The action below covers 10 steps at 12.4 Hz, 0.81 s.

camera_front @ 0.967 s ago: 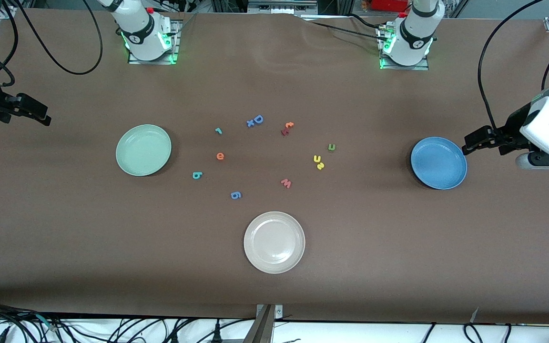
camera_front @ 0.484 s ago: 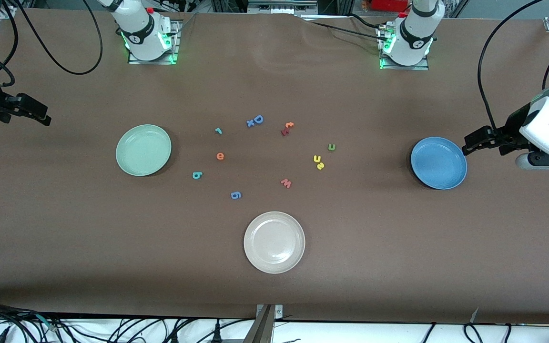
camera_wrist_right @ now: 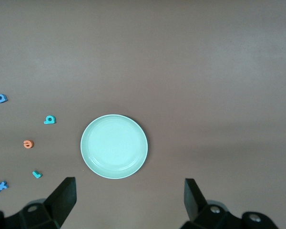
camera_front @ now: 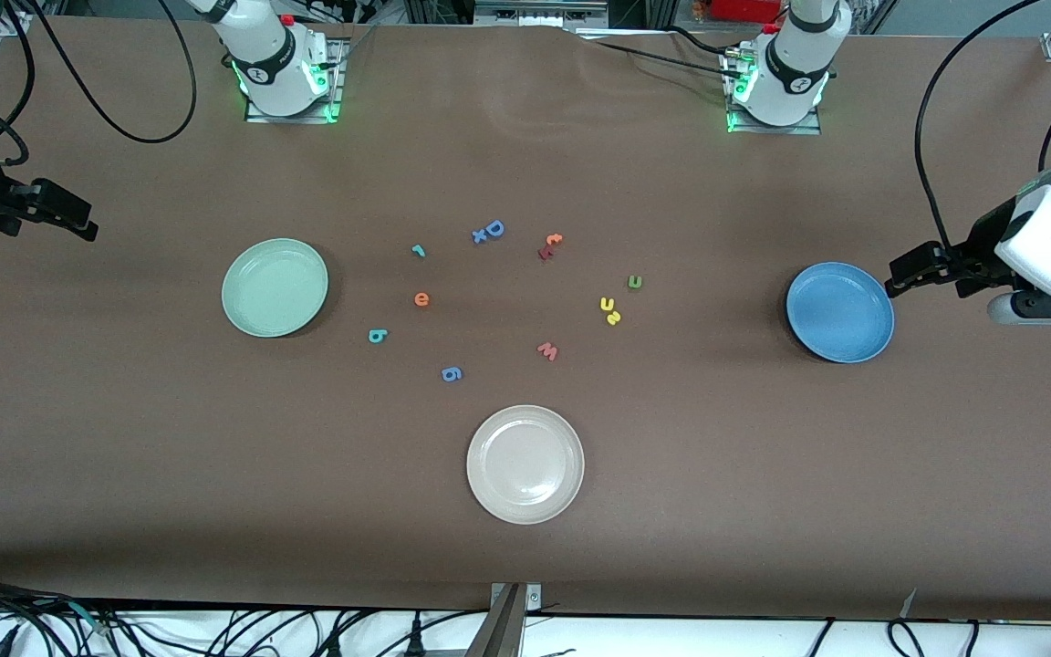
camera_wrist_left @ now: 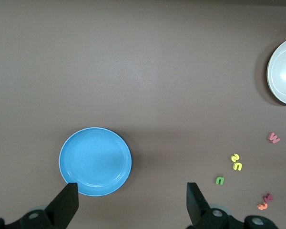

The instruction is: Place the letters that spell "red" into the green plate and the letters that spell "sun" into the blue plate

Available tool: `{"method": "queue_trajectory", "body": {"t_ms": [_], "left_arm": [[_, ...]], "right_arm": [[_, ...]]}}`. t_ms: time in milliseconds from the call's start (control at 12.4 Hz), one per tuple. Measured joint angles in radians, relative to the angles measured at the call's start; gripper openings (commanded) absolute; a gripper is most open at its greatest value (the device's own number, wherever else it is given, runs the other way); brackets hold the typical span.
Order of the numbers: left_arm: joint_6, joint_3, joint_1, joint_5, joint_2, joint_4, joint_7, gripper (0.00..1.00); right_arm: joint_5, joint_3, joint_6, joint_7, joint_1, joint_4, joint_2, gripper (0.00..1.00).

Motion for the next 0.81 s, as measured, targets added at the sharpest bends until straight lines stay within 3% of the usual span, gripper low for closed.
{"method": "queue_trajectory", "body": {"t_ms": [806], "left_arm": [[0.000,0.000,-0.001,0.000,0.000,0.000,0.007,1.00]], "right_arm": [[0.000,0.000,-0.001,-0.005,0.000,0.000,0.000,1.00]]}}
